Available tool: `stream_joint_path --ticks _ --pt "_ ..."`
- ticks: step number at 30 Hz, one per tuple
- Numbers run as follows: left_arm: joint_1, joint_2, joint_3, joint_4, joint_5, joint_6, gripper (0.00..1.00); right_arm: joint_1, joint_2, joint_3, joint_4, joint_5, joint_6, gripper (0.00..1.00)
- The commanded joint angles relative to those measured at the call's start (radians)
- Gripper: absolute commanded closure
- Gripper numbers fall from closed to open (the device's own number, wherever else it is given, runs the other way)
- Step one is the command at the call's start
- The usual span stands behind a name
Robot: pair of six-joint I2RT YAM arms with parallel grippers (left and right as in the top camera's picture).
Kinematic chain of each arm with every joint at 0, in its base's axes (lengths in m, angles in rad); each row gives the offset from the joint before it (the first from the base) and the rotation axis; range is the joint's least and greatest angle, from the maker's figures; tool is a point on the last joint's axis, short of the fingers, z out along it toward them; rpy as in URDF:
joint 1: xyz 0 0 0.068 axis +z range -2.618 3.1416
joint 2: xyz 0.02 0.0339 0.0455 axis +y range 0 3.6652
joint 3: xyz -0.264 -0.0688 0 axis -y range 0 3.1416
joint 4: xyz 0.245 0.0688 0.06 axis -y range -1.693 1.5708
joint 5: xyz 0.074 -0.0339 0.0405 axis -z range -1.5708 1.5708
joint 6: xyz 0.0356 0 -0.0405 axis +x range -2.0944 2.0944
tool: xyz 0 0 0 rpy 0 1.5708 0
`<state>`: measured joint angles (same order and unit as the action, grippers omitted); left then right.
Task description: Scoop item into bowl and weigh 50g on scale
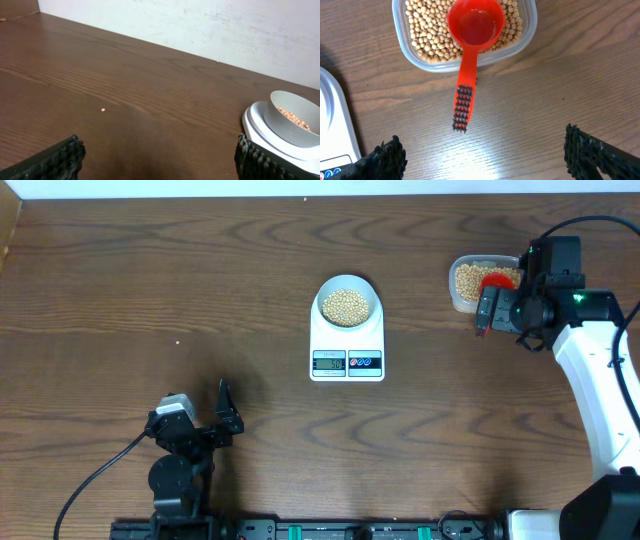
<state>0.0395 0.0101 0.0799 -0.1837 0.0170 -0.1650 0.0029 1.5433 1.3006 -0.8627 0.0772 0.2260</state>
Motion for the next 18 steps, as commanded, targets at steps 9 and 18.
stream_joint_path --ticks 9,18 --pt "0.004 -0.006 -0.016 -0.032 -0.002 -0.009 0.02 -0.002 -0.019 0.021 0.001 -0.002 -0.011 0.01" --pt "0.004 -0.006 -0.016 -0.032 -0.002 -0.009 0.02 -0.001 -0.073 -0.022 0.107 -0.002 -0.023 0.01"
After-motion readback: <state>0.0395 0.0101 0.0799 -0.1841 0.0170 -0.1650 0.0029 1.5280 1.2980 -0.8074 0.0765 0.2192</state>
